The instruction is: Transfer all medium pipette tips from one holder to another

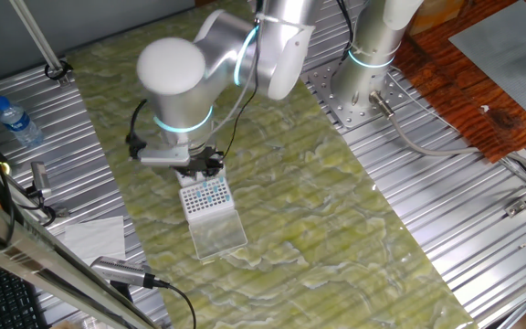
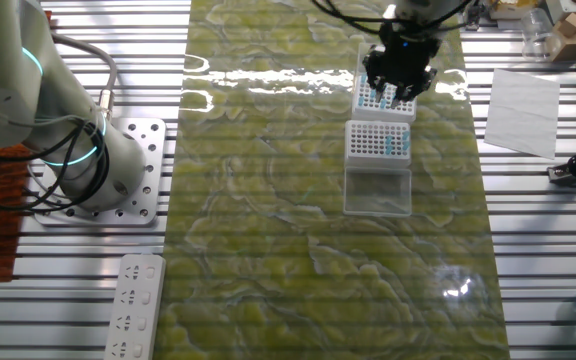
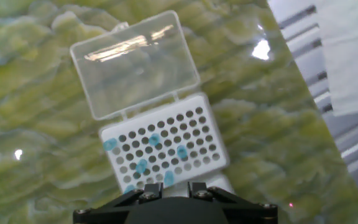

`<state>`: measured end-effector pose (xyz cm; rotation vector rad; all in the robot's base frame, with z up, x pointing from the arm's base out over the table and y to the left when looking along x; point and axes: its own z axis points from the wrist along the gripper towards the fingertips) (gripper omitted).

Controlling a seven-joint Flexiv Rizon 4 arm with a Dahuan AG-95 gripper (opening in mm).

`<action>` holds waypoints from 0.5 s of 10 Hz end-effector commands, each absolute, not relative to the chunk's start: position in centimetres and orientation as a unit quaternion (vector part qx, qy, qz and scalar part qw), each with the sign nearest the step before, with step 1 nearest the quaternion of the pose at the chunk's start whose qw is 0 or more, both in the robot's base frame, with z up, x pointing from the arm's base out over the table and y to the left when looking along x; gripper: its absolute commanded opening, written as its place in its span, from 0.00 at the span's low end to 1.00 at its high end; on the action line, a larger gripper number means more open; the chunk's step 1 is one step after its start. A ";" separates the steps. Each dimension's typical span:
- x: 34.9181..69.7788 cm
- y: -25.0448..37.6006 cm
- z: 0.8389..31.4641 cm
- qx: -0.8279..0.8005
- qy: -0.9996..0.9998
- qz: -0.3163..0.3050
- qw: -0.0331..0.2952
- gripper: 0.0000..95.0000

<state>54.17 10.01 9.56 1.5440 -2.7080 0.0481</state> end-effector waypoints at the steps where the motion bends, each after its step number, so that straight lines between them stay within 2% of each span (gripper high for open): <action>1: 56.3 8.9 9.2 0.493 -0.870 0.021 -0.009 0.20; 2: 58.3 7.7 9.4 0.509 -0.860 0.021 -0.008 0.20; 5: 59.8 6.6 8.9 0.535 -0.845 0.023 -0.009 0.20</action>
